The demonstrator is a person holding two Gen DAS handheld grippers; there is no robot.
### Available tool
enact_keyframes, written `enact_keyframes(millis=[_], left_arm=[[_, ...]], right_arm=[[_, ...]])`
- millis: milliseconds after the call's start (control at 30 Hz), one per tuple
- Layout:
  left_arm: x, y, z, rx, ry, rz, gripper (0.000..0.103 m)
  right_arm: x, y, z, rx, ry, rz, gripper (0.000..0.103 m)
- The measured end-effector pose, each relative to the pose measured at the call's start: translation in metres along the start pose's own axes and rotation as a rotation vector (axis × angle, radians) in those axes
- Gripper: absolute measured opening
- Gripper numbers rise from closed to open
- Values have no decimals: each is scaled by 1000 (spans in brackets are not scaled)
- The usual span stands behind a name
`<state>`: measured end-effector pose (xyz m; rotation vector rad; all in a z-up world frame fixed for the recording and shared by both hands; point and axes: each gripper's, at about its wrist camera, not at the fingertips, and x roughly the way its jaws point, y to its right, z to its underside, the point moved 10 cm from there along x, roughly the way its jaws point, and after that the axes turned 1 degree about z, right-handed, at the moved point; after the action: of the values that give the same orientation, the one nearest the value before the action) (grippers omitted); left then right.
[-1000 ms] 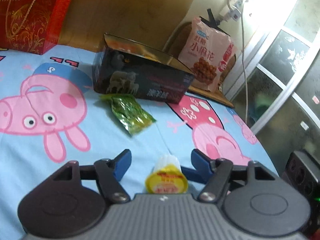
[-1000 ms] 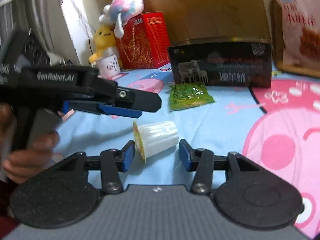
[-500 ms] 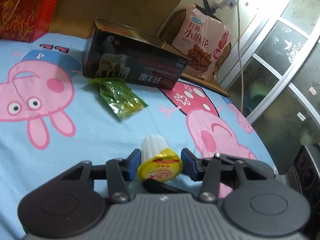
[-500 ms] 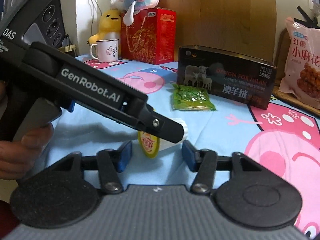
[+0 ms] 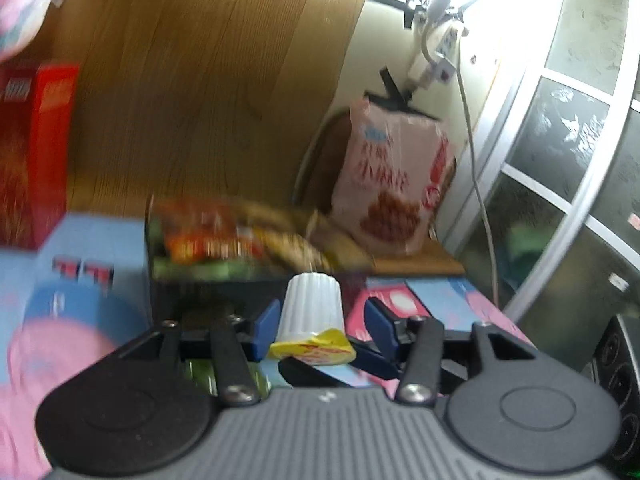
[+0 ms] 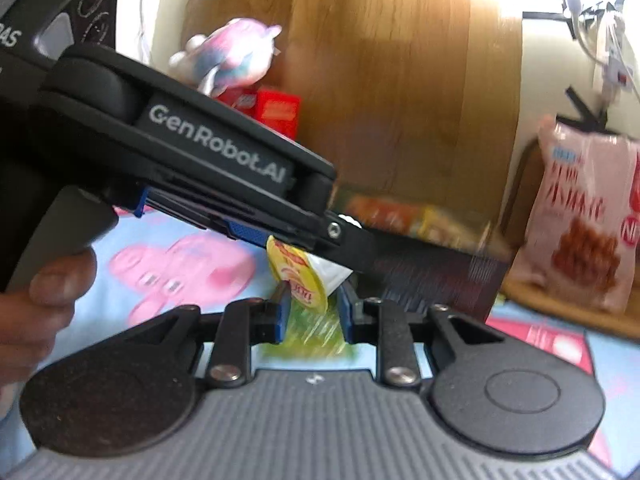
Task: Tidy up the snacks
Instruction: 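Carry the cup over the black tin and open the left gripper, then grasp the green pickle packet with the left gripper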
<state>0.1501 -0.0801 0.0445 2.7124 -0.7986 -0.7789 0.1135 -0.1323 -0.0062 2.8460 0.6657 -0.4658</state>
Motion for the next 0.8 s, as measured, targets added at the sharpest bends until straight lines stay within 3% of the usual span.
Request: enact_keyframes(millis=[233,300,367,467,533,567,633,733,800], left_arm=[[55,-14,-35,20,-5,-53,54],[60,-25,-35,10,-5,-108,54],[47,-38,-36,-34,29,-115,56],[21,-56,-30,-89,68,-123,61],[7,-67,-15,-115,60,-123,60],[0,-70,-10,-116,73,-124,65],[-4,-79,6,-154,33,-140,65],[-3,-87,34,-250,-37,-98,64],[0,-89,50,-284,-74,-101,63]], right_arm=[[54,41,-24,0,-9,104,29],[55,53,-27,12,16,161,49],[47,64,-27,41,36,204,53],[22,71,-18,158,60,142,54],[12,69,1,215,24,102,55],[11,67,12,236,-9,79,55],[13,57,35,299,-104,9,55],[25,46,53,436,-216,-104,55],[30,44,50,485,-230,-143,55]])
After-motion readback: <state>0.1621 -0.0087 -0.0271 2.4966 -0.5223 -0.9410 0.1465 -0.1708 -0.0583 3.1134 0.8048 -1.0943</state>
